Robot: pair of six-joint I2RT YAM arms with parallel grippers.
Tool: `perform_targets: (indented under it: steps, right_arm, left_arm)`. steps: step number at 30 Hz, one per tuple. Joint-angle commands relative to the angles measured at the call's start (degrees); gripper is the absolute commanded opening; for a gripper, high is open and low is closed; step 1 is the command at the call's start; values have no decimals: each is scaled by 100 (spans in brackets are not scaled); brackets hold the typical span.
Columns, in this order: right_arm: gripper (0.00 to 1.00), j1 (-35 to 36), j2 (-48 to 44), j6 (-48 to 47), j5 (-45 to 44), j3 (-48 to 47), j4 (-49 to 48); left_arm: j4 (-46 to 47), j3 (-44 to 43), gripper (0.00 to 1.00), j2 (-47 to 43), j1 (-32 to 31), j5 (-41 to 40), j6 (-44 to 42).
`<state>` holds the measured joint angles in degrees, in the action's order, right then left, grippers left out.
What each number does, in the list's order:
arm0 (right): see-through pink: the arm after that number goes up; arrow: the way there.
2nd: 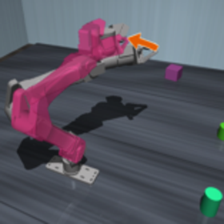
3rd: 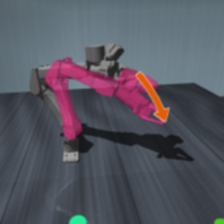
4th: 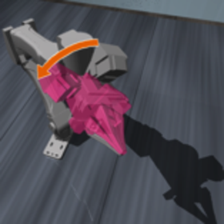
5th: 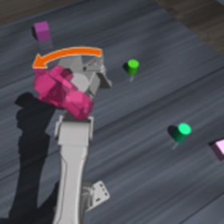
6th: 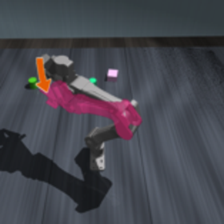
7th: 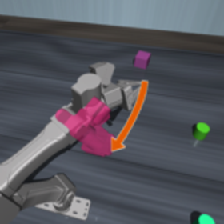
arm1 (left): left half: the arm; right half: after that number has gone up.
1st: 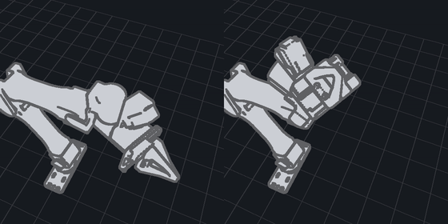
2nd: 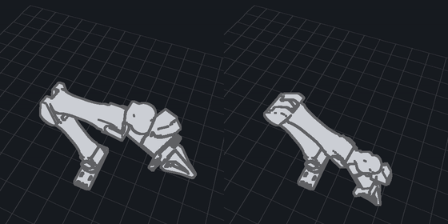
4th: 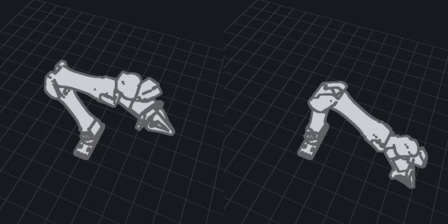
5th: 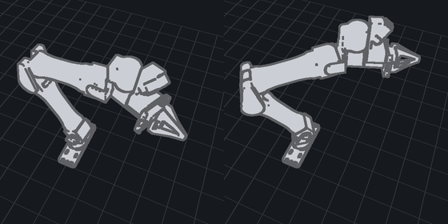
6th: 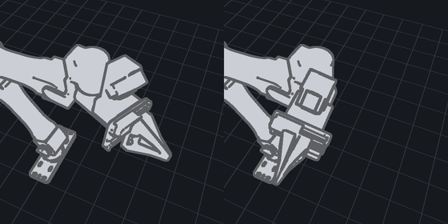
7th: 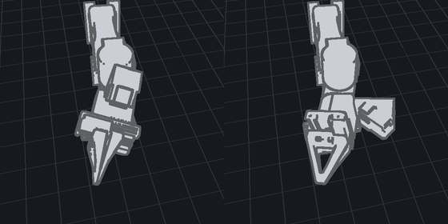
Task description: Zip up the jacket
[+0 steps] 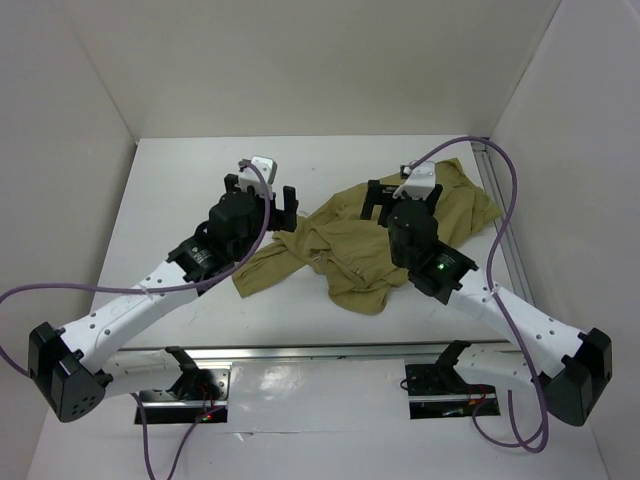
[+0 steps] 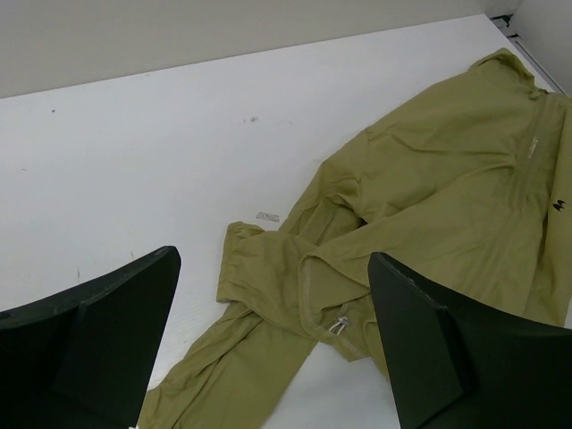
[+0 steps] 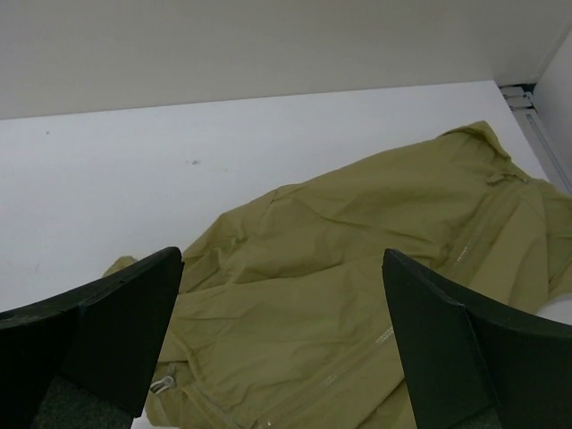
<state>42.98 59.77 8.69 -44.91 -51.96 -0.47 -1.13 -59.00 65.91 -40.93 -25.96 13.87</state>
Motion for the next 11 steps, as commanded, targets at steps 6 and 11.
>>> perform_targets:
  steps: [6, 11]
  right_arm:
    - [100, 52, 96, 19, -397, 20, -541]
    - [100, 52, -18, 80, -335, 125, -595]
  left_arm:
    - [482, 64, 100, -52, 23, 108, 46]
    - [482, 126, 100, -271, -38, -24, -7]
